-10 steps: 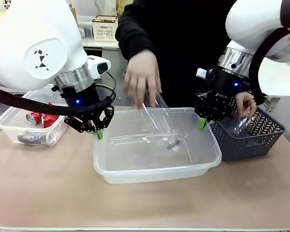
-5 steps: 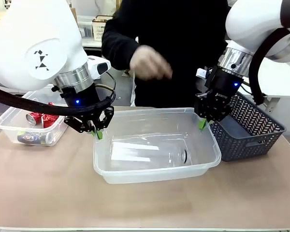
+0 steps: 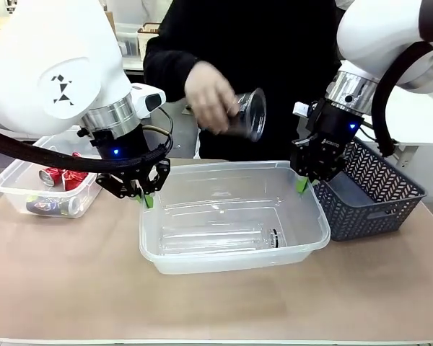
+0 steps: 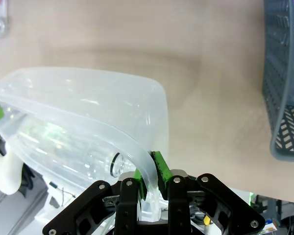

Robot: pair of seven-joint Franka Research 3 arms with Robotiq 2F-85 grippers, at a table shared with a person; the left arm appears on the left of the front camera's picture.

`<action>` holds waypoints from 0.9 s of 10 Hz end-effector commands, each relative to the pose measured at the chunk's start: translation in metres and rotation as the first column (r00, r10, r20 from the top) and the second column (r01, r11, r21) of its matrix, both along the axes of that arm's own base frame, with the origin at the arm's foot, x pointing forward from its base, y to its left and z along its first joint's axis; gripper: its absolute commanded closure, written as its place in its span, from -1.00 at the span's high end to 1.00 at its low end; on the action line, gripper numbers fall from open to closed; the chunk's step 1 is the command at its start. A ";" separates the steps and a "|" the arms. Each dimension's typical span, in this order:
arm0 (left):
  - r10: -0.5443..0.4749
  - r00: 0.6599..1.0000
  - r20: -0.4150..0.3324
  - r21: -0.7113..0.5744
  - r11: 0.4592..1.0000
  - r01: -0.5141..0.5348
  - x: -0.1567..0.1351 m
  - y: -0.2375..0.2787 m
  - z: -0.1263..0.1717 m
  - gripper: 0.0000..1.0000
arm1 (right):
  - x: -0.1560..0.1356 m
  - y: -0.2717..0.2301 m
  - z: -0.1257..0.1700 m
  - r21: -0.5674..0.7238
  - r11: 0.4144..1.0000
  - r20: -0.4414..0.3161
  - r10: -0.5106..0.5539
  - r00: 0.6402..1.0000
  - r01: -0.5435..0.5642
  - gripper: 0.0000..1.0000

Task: Sort the waste into each basket.
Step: Offer the picked Organizing box to the human.

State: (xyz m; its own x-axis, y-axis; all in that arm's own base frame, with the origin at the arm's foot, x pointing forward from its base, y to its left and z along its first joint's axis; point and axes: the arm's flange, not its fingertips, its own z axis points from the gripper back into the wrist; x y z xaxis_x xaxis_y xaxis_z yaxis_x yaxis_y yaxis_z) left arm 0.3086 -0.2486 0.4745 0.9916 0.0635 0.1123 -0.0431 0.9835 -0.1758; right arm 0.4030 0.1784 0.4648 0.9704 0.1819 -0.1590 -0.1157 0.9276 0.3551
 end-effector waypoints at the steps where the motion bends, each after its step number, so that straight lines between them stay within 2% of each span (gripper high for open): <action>1: 0.019 1.000 -0.001 0.004 1.000 -0.019 -0.002 0.000 -0.002 -1.00 | -0.003 0.001 0.005 0.016 1.000 0.009 0.000 1.000 -0.001 -1.00; 9: 0.019 1.000 -0.001 0.004 1.000 -0.019 -0.002 0.000 -0.002 -1.00 | -0.003 0.001 0.005 0.016 1.000 0.009 0.000 1.000 -0.001 -1.00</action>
State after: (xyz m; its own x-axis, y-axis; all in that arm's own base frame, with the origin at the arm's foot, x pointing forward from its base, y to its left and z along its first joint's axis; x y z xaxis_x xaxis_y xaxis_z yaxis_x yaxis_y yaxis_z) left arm 0.3086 -0.2486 0.4745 0.9916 0.0635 0.1123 -0.0431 0.9835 -0.1758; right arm 0.4030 0.1785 0.4647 0.9704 0.1819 -0.1590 -0.1157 0.9276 0.3551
